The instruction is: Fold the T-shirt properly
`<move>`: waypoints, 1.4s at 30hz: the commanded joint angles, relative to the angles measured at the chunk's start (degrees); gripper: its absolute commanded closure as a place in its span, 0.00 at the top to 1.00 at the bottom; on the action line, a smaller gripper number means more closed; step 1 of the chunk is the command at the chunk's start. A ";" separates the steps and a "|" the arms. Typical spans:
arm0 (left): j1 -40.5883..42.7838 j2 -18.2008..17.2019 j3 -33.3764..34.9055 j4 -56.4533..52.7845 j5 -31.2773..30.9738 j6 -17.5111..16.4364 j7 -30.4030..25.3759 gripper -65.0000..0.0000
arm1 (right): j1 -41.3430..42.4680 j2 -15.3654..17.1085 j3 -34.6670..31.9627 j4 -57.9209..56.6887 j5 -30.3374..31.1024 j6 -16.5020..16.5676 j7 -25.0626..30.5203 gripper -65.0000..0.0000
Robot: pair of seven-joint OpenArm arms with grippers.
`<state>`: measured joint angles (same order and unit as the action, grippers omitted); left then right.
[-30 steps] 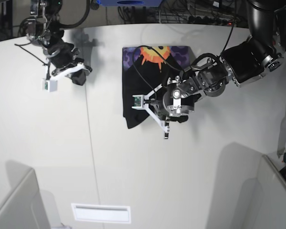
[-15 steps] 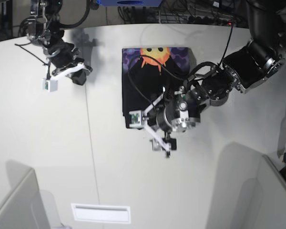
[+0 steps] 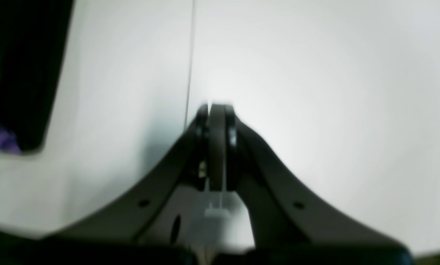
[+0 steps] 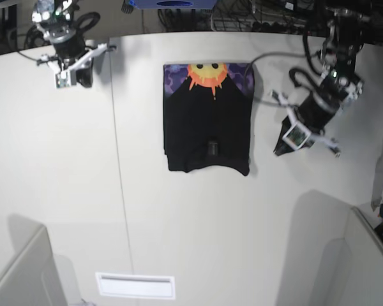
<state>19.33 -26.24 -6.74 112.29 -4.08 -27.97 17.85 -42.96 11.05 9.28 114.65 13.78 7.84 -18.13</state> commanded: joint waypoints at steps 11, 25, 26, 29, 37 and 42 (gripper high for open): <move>43.66 2.37 -16.25 -2.27 -0.10 0.76 -37.85 0.00 | -22.75 3.41 4.30 1.44 -0.29 -0.06 1.38 0.00; 20.89 6.68 6.26 -84.11 20.74 1.20 -55.87 0.00 | -11.68 3.76 -28.40 -35.75 -0.02 -0.50 -2.84 0.00; 17.02 7.03 7.49 -92.03 21.00 1.20 -59.30 0.00 | -8.78 2.01 -29.63 -42.34 -0.11 -0.50 -2.22 0.00; 6.29 8.35 11.71 -112.16 21.26 1.20 -64.92 0.00 | 1.25 -3.53 -32.36 -67.84 -0.20 -0.50 6.75 0.00; -0.39 11.95 14.96 -106.44 21.35 9.11 -40.04 0.00 | 21.11 -12.41 -32.71 -114.65 0.15 -0.50 45.25 0.00; -0.04 11.95 15.05 -104.60 20.91 12.27 -38.73 0.00 | 21.38 -11.44 -32.71 -110.30 0.15 -0.50 40.50 0.00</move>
<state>18.79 -13.82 8.32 7.66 16.91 -15.38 -20.51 -21.17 -1.37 -23.59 4.51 13.82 7.53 21.61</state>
